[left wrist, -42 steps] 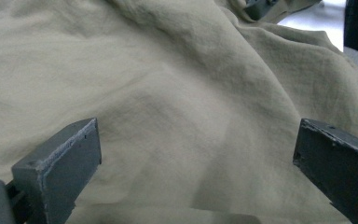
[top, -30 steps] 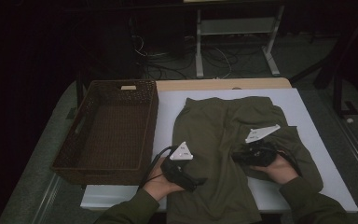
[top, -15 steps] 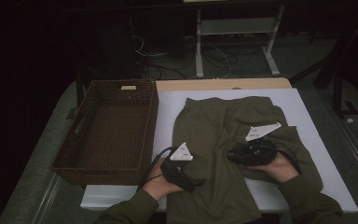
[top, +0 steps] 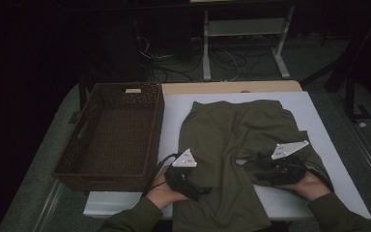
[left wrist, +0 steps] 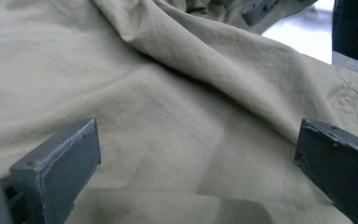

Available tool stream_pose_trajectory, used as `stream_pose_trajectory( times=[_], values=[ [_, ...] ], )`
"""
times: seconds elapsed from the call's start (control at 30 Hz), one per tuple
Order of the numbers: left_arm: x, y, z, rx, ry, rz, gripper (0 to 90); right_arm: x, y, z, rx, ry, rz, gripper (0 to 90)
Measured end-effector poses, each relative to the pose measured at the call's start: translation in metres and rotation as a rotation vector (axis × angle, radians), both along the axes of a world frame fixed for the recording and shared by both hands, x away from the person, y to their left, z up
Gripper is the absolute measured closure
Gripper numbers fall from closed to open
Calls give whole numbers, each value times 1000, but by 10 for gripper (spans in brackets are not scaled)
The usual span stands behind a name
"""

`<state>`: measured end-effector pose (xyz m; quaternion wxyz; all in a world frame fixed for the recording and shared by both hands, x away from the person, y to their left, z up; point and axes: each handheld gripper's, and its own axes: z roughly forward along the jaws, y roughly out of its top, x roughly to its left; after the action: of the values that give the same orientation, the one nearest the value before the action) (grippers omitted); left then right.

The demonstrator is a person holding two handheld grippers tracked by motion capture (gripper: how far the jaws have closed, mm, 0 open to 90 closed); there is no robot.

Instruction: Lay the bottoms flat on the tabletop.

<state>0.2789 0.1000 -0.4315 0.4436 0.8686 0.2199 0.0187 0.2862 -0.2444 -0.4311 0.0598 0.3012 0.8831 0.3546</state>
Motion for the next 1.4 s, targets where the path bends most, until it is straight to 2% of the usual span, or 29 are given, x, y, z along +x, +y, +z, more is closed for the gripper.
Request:
stream_pose_trajectory(
  times=[0.17, 0.3, 0.33, 0.4, 0.53, 0.63, 0.73, 1.0, 1.2, 1.4],
  values=[
    [-2, 2, -1, 2, -4, -3, 0, 2, 12, -7, -42, -3, 29, 500],
    [1, 4, -2, -1, -7, 9, 0, 3, 19, -12, -79, -8, 53, 503],
    [1, 4, -2, -2, -9, 10, 0, 2, 19, -12, -85, -23, 57, 516],
    [1, 4, -2, -1, -10, 8, 0, 1, 19, -12, -96, -34, 54, 576],
    [1, 3, -3, 4, -9, 5, 0, 3, 19, -11, -89, -24, 66, 770],
    [1, 4, -3, 2, -12, 6, 0, 4, 18, -10, -87, -15, 69, 866],
    [1, 5, -2, -3, -14, 7, 0, 4, 17, -9, -88, -11, 72, 878],
    [2, 5, -1, -11, -13, 4, 0, -6, 13, -1, -52, 0, 107, 880],
    [2, 6, -1, -15, -14, 7, 0, -14, 13, -2, -53, 20, 126, 879],
    [2, 6, 0, -12, -15, 2, 0, -25, 3, -3, -52, 50, 142, 878]
  ],
)
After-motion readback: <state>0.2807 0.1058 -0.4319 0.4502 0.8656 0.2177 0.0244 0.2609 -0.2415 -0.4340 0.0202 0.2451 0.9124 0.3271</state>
